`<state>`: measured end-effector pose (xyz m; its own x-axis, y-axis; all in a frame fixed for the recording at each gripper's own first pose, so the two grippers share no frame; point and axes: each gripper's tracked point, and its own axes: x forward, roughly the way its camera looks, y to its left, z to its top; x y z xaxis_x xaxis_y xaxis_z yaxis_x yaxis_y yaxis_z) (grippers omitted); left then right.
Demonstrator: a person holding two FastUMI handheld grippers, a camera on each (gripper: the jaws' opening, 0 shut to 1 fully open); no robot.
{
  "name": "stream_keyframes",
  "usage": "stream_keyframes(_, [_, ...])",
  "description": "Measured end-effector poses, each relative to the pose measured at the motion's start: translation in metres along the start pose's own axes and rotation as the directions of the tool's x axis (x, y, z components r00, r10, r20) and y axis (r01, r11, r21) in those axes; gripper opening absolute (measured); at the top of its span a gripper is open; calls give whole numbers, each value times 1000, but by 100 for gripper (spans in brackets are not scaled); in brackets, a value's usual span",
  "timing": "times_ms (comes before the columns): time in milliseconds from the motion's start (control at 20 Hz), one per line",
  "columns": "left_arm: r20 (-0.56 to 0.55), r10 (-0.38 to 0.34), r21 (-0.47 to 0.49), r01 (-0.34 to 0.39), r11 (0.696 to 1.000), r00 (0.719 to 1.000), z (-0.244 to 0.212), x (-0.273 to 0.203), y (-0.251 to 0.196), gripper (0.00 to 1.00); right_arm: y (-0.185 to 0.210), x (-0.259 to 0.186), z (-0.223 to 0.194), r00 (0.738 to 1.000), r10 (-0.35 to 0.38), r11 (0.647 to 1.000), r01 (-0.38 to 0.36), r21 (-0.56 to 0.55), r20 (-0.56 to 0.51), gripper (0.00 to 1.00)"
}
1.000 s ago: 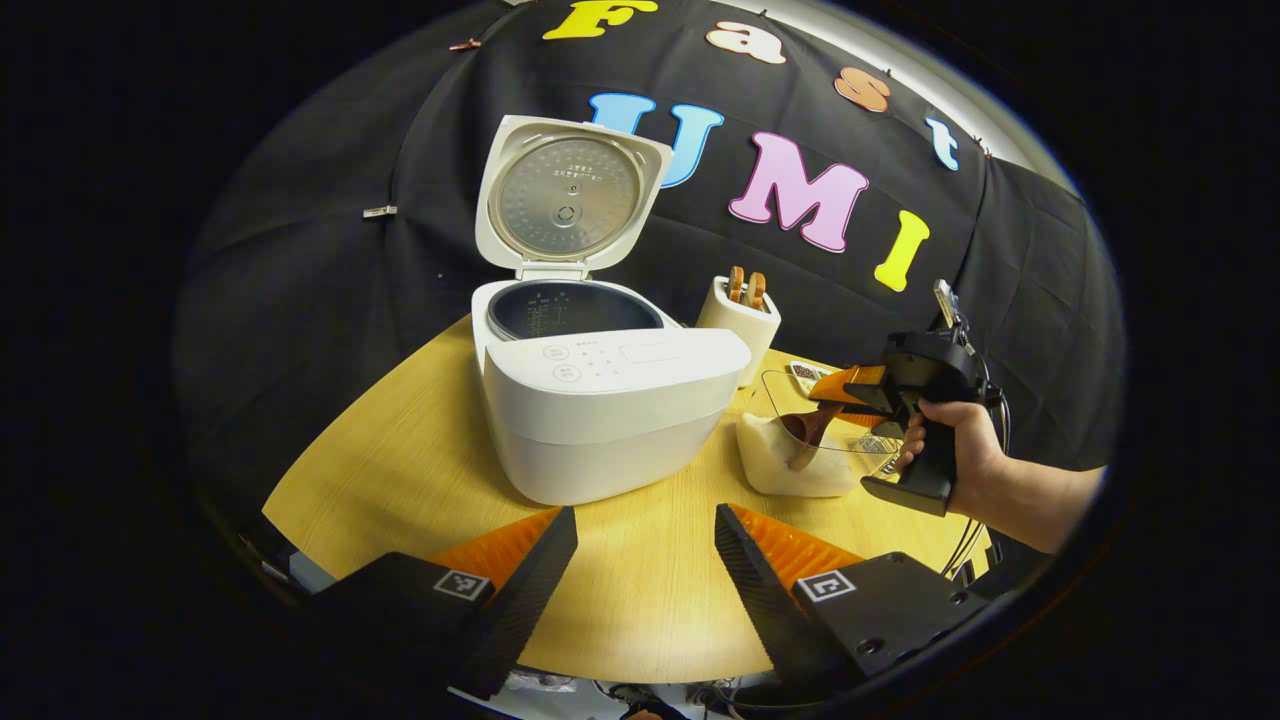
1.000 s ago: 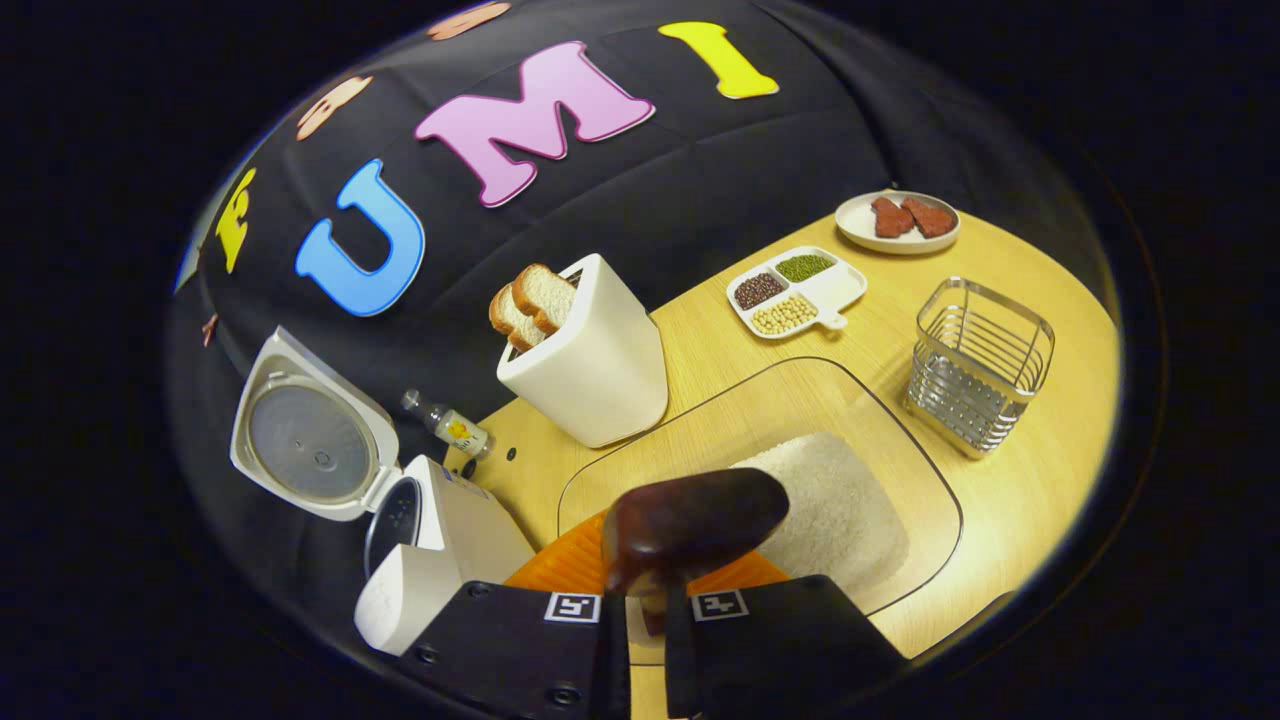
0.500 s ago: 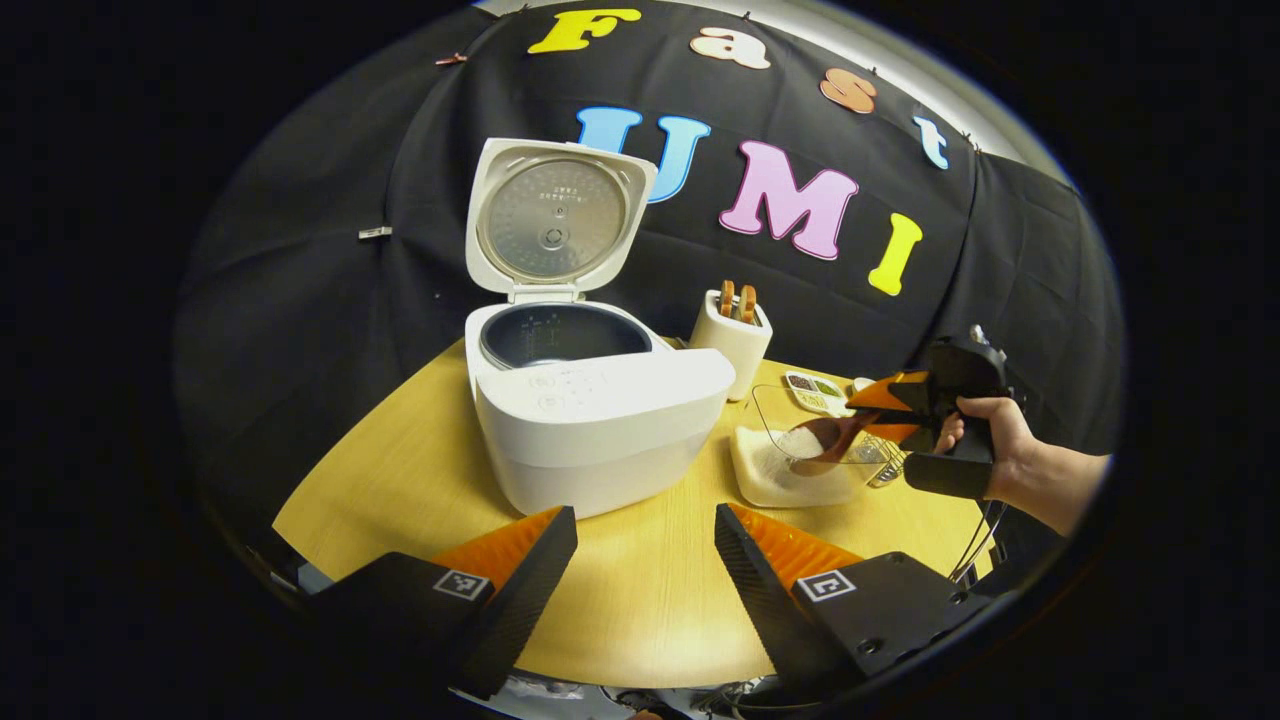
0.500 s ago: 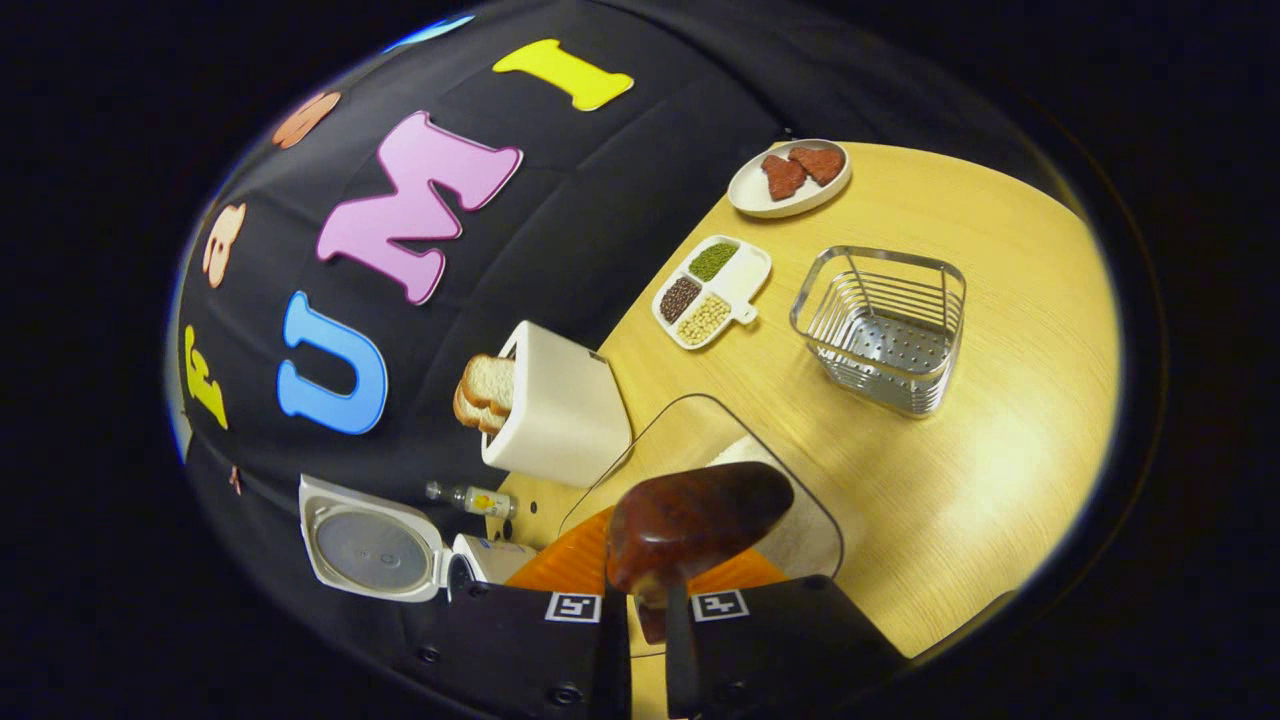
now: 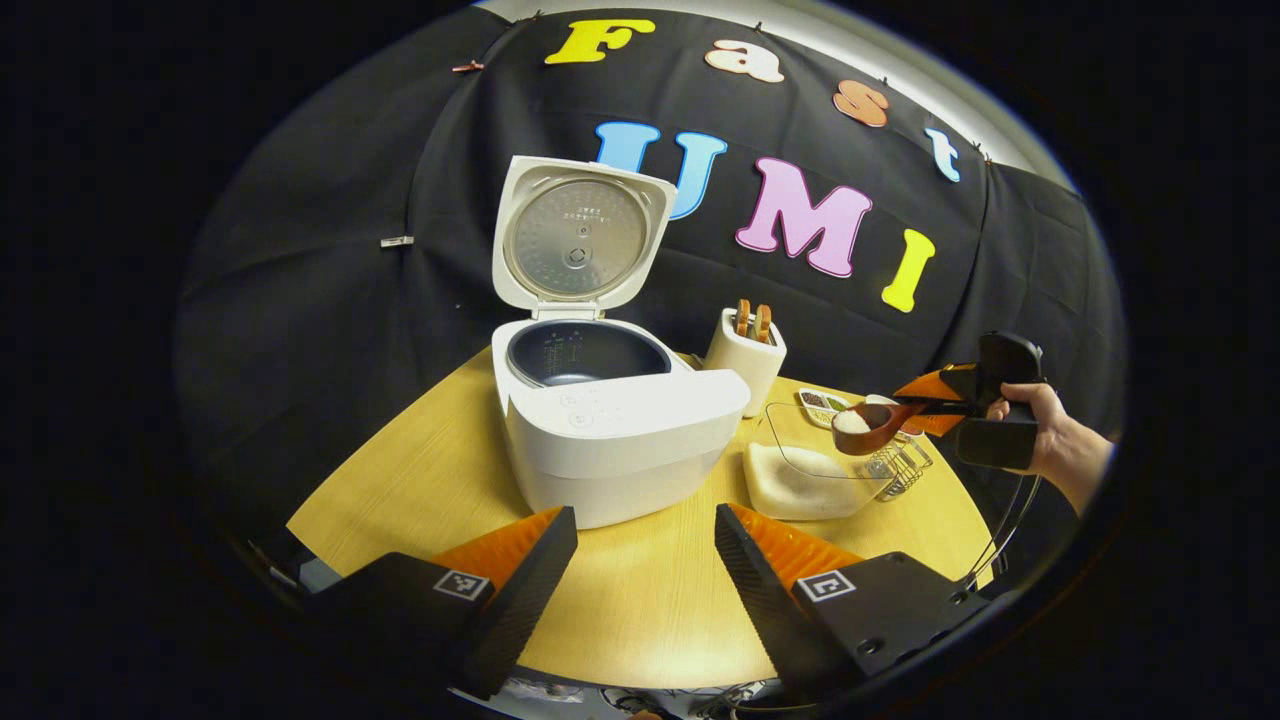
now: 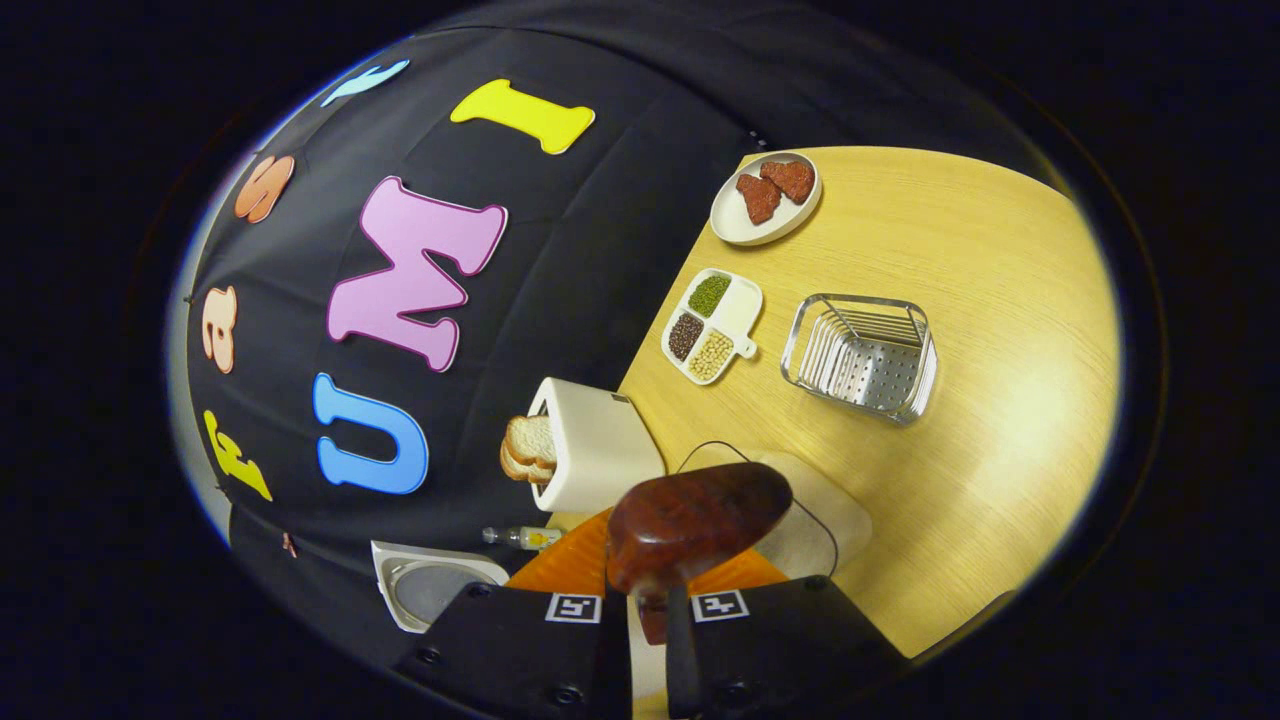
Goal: Close the left gripper, press the button to open the rice cooker; take a wooden spoon from the chopstick holder with the right hand, scoop a spoonful of rice and pour it into the rice cooker, then put the wooden spoon back into the chopstick holder.
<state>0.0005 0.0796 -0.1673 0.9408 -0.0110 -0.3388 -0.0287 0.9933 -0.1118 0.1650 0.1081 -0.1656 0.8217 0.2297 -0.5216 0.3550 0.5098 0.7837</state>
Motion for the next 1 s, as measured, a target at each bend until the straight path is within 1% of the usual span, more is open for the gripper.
stream_keyframes(150, [15, 8, 8, -8, 1000, 1000, 5, -5, 4, 96, 28, -2, -4, 999, 39, 999, -38, 29, -12, 18])
stream_keyframes(300, [29, 16, 9, -16, 1000, 999, 9, -11, 9, 96, 61, -6, -11, 996, 84, 996, -83, 35, -31, 18])
stream_keyframes(450, [46, 26, 1, -26, 1000, 999, 14, -16, 16, 96, 94, -3, -27, 991, 122, 992, -119, 39, -58, 18])
stream_keyframes(600, [63, 45, -8, -44, 999, 997, 20, -18, 27, 96, 129, 3, -52, 981, 165, 986, -160, 50, -103, 18])
stream_keyframes(700, [71, 62, -16, -61, 998, 996, 24, -21, 35, 96, 148, 8, -70, 974, 184, 983, -181, 30, -132, 18])
stream_keyframes(900, [84, 92, -32, -89, 995, 992, 32, -21, 53, 96, 182, 19, -109, 957, 217, 976, -218, 17, -194, 18])
stream_keyframes(1000, [89, 108, -41, -105, 994, 990, 35, -20, 64, 96, 196, 29, -130, 950, 221, 973, -229, -11, -221, 18])
